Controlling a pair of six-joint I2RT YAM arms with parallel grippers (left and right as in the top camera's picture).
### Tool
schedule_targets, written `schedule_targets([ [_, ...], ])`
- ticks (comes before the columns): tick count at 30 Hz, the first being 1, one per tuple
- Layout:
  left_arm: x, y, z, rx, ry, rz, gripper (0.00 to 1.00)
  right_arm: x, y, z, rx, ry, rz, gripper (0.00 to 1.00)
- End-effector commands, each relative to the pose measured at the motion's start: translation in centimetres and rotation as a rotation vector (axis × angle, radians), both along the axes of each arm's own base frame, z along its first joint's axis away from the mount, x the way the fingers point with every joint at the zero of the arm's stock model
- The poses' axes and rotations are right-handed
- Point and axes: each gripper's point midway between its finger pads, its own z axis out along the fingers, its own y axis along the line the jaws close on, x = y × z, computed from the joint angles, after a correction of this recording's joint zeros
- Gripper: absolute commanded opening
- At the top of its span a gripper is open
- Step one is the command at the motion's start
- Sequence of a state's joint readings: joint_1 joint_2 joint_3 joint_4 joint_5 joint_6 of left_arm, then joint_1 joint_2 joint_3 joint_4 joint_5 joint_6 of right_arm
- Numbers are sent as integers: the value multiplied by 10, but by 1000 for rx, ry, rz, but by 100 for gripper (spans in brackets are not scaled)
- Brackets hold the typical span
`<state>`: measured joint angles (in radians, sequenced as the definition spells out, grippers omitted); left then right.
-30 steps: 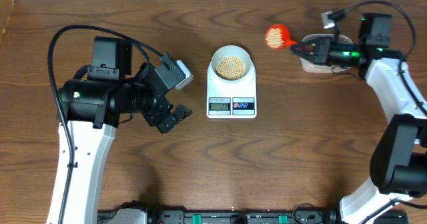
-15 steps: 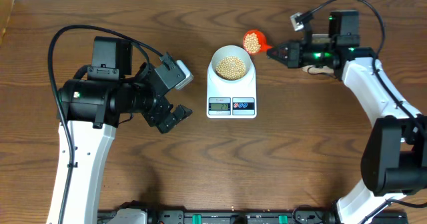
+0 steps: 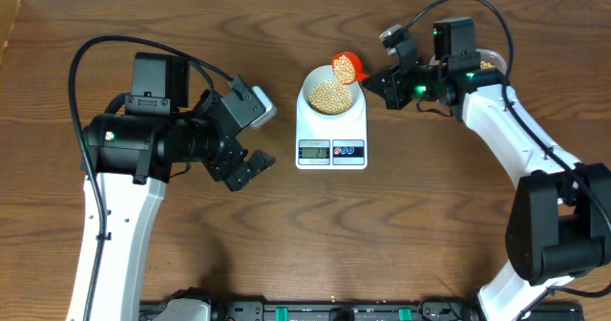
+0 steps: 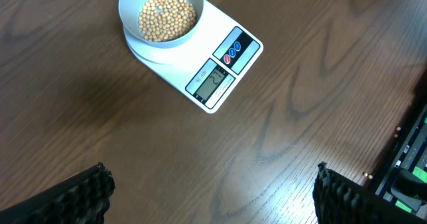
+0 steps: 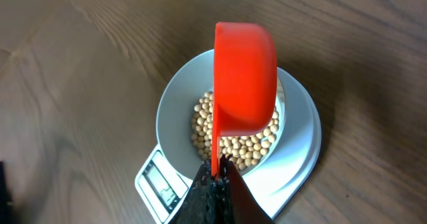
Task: Scoop item into bowl and weigh 50g on scale
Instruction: 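Lift the filled scoop and carry it left over the bowl, then tilt the scoop over the bowl and pour soybeans in slowly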
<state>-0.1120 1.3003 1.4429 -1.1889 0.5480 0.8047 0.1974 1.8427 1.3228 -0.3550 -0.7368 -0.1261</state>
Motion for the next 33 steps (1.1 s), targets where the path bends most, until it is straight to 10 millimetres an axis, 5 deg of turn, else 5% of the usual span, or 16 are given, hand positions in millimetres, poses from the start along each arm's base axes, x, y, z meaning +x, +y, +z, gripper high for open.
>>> schedule_targets([
  [1,2,-1,8,-17,-14,7,98,-2,9,-5,-48,-57,55,1],
  [33,2,-1,8,-16,-14,6,98,-1,15,-10,-119,-112,70,1],
])
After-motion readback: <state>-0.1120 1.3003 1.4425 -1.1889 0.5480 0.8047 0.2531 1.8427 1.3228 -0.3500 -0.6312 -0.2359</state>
